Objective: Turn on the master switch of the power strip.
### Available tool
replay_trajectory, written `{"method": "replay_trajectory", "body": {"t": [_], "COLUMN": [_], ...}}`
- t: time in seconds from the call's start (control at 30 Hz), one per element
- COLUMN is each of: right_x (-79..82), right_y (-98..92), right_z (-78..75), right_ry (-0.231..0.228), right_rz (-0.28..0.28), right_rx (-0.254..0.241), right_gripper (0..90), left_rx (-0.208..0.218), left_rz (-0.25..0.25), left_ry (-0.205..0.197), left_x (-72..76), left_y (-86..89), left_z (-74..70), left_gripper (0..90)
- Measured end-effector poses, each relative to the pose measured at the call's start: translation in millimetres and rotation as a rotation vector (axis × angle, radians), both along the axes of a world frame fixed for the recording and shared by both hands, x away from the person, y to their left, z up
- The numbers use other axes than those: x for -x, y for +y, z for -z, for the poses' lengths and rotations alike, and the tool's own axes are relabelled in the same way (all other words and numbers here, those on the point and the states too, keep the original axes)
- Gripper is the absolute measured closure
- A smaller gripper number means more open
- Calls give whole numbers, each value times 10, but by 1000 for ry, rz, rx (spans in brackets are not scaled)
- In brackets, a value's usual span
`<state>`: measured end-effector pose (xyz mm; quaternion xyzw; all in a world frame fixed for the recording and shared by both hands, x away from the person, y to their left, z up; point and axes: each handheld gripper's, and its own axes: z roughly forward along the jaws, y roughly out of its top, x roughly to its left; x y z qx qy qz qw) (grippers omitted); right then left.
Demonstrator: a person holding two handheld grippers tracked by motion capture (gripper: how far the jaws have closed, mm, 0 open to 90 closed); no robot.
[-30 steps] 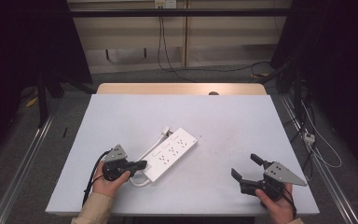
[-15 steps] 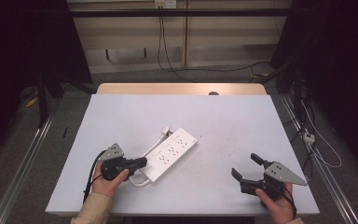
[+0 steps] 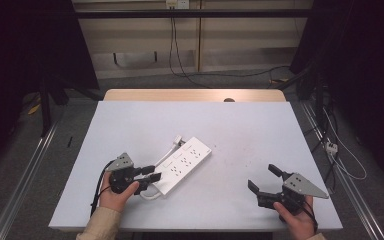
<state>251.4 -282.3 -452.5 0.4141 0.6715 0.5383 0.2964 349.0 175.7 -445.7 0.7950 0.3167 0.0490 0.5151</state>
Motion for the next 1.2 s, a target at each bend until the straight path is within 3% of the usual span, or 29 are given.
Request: {"method": "replay_trajectory", "body": {"t": [0.37,0.6,0.83,1.2], "right_x": [-6,-6,-3,-10], "right_y": [7,9,6,17], "right_z": [3,4,3,5], "right_ry": [-1,2,0,4], "right_rz": [-2,-3,-2,-5], "right_rx": [1,0,1,1], "right_gripper": [86,86,86,86], "left_rx": [8,10,0,-3], "left_rz": [-9,-12,-29,-49], "left_ry": [3,-9,-12,-16], "left_x": [-5,-13,-20,-27], "left_y": [-9,-5,-14,14], "left_z": [-12,-23,-31,-41], "left_gripper": [410,376,253,143]}}
